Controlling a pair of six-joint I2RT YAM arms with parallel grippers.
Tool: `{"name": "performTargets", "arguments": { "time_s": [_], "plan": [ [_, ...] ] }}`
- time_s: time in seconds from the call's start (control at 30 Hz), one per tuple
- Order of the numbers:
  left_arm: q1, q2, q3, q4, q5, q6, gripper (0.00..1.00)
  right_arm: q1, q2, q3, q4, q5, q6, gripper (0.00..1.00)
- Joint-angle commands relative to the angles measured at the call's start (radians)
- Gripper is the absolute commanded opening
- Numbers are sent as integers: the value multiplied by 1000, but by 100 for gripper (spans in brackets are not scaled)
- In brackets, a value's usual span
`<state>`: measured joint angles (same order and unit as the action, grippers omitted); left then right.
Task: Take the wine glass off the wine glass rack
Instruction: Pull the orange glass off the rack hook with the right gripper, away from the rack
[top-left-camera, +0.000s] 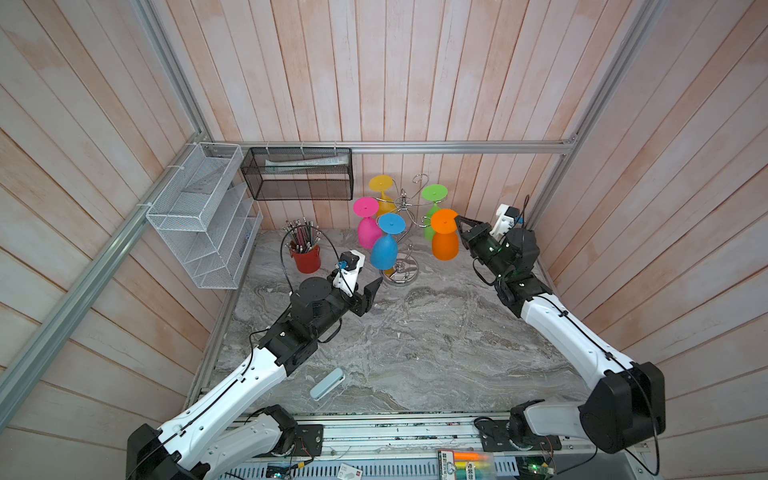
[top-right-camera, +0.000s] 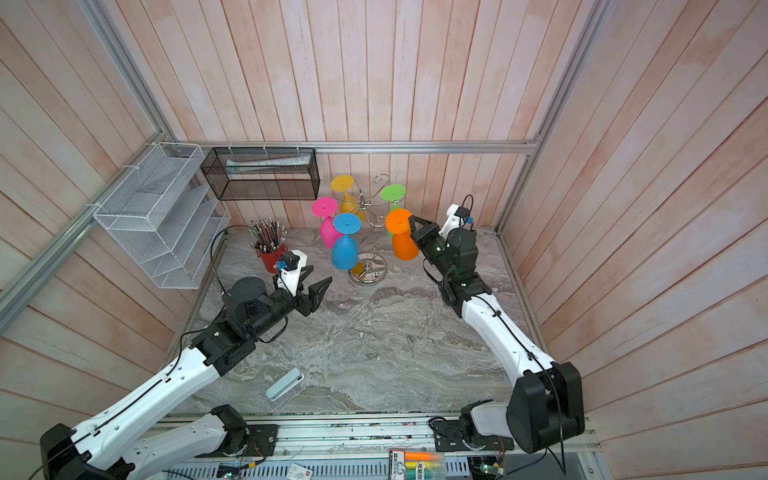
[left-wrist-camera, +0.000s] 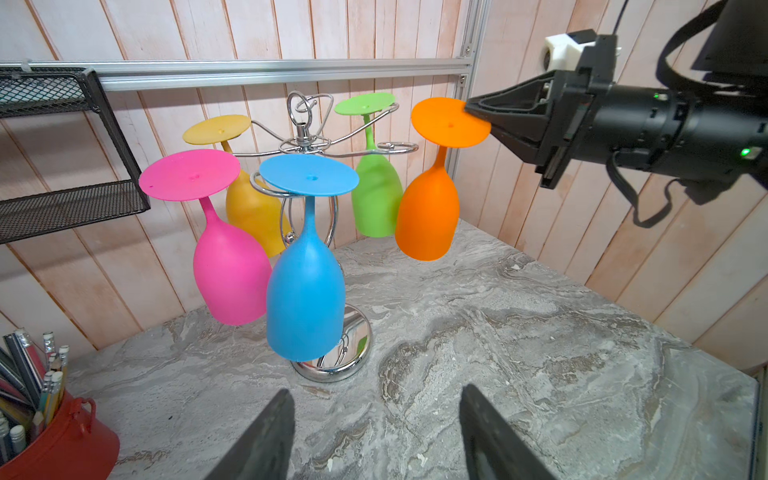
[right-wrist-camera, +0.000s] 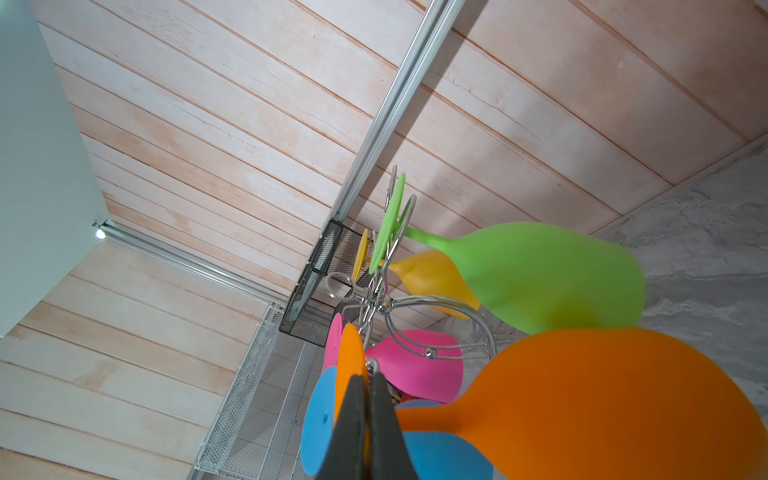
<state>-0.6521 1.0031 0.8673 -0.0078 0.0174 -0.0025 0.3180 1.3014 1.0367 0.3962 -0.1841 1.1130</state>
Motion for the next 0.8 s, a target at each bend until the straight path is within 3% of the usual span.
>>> {"name": "performTargets", "arguments": {
  "time_s": [0.0,0.5,0.77],
  "plan": [
    [-7,2,-17,7,-16,13,65,-4,-69,-52,20,3,-19,0],
    [-66,20,-31,9,-70,54,65,38,-376,-341,-111,32,-64,0],
    [-142,22,-53,23,-143,122,65,114,-427,-434,-146,44,-79,0]
  ]
}}
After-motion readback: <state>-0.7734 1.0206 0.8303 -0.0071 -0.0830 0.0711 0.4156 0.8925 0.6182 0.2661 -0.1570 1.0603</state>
